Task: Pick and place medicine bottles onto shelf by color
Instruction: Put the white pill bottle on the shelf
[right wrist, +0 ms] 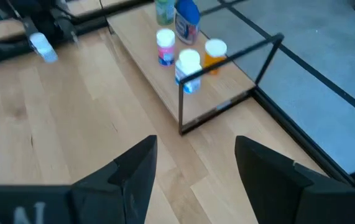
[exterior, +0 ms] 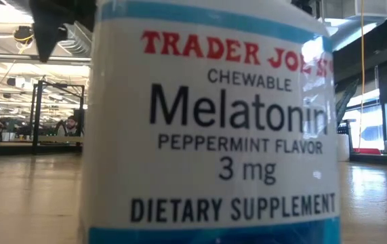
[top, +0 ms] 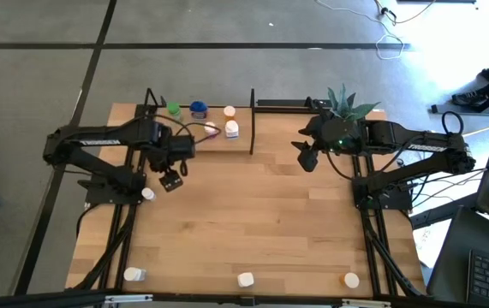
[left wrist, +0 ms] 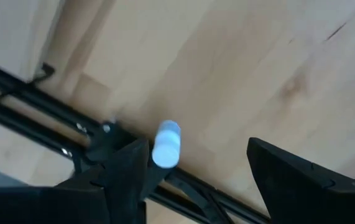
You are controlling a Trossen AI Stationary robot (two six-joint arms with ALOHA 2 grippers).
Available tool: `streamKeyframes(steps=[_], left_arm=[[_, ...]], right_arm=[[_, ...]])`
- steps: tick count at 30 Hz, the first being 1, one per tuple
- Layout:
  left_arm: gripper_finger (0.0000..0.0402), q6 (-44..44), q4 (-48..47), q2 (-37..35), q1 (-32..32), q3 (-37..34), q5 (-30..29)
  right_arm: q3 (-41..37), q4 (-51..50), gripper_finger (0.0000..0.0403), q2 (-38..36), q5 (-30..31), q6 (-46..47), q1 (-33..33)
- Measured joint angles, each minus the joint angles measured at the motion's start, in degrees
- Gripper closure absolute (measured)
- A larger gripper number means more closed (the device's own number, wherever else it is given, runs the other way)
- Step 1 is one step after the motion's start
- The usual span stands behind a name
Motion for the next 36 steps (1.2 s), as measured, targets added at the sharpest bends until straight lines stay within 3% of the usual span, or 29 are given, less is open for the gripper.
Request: streamKeyframes(steps=[4,13,18,23,29,32,36], left_arm=[[0.0134,-3.8,-0.1,-2.5,-2.1,-2.9,1.6],[0.0134,-6.8,-0.1,-6.6,-6.2,-9.0,4.9],[0.0134,-9.3,0.0,-8.6,-8.1,-12.6,5.0],[0.0134,-12.7,0.8,-9.3,-8.6,-18.3,4.8],[0.0134,-11.2,8.2,-9.3,-8.6,-22.2,5.5],[0.0134,-6.9,16.4,-9.3,-8.6,-22.2,6.6],[0.0134,0.0,27.7,-9.3,-8.6,-22.2,13.3]], right_arm=[[0.0,1.7,0.0185,0.0,-5.3,0.1,0.0],[0.0,6.5,0.0185,0.1,-33.2,-15.6,0.0],[0.0,7.1,0.0185,0.3,-44.3,-20.9,0.0],[0.0,7.6,0.0185,0.4,-46.1,-21.8,0.0],[0.0,8.9,0.0185,0.4,-46.1,-22.5,0.0],[0.0,8.9,0.0185,0.4,-46.1,-22.5,0.0],[0.0,8.9,0.0185,0.4,-46.8,-22.3,0.0]])
